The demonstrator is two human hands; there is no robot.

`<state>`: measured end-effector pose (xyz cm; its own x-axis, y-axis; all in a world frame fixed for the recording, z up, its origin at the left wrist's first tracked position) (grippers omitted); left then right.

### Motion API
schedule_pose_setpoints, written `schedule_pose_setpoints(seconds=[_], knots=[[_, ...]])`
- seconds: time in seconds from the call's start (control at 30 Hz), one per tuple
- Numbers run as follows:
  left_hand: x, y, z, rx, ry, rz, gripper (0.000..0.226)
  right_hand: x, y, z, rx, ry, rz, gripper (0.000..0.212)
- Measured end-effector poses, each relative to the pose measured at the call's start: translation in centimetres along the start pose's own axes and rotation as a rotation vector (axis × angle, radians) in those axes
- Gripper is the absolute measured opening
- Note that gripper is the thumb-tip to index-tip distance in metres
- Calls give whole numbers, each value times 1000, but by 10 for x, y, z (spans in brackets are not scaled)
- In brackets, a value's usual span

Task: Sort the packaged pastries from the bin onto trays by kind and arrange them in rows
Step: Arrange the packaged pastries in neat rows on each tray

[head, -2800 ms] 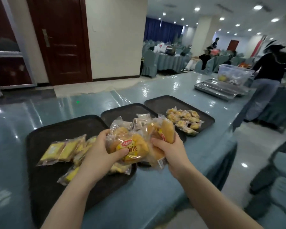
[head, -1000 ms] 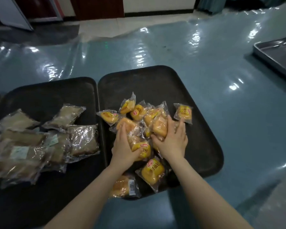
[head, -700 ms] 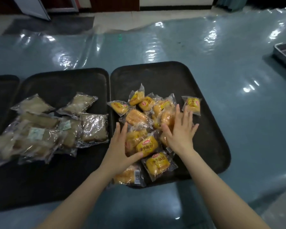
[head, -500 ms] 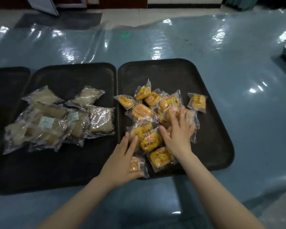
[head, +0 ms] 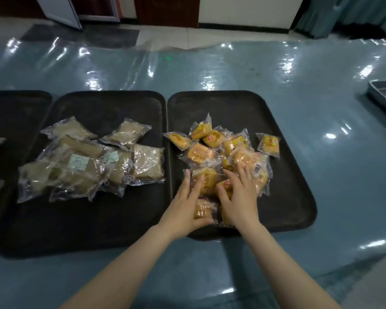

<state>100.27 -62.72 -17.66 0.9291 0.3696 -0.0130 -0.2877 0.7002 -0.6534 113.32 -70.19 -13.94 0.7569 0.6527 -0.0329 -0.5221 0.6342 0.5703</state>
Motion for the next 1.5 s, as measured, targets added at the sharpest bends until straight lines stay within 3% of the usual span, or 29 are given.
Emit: schedule_pose_setpoints(seconds=[0.2,0.33,0.73,0.8,0.93,1.03,1.1,1.2,1.27,1.4,1.5], knots=[[-74,57,87,-31,-358,76,80,-19,70,-46,69,57,75,43],[-121,99,159,9,-526,123,73,-35,132,-86,72,87,94,45],[-178,228,300,-13,-622,198,48,-25,268,-160,143,124,66,36],[-166,246,316,1,-595,214,50,-7,275,-157,155,89,33,35],[-126,292,315,49,-271,217,67,45,281,-159,134,63,19,30],[-100,316,314,164,-171,172,72,88,279,-171,78,105,40,30],[-79,322,311,249,-138,103,64,111,282,-194,-51,230,144,30],[-46,331,282,424,58,-5,56,129,273,-237,-298,503,270,54],[-31,344,263,505,175,19,60,148,267,-252,-411,482,302,60],[3,365,260,488,68,138,63,196,266,-262,-414,270,135,61],[34,379,266,434,-34,290,71,220,269,-274,-415,204,-37,78]])
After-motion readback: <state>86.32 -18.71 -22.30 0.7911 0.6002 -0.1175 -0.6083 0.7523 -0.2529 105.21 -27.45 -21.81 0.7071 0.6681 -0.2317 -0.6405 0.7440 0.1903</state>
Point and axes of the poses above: each hand's wrist, its own x-axis towards the middle knuckle, its own z-axis out of the back of the hand, y = z × x, the point moved 8 cm from there along x, towards the middle knuckle, and after that the axes turned 11 degrees about -z, right-handed, at the moved point
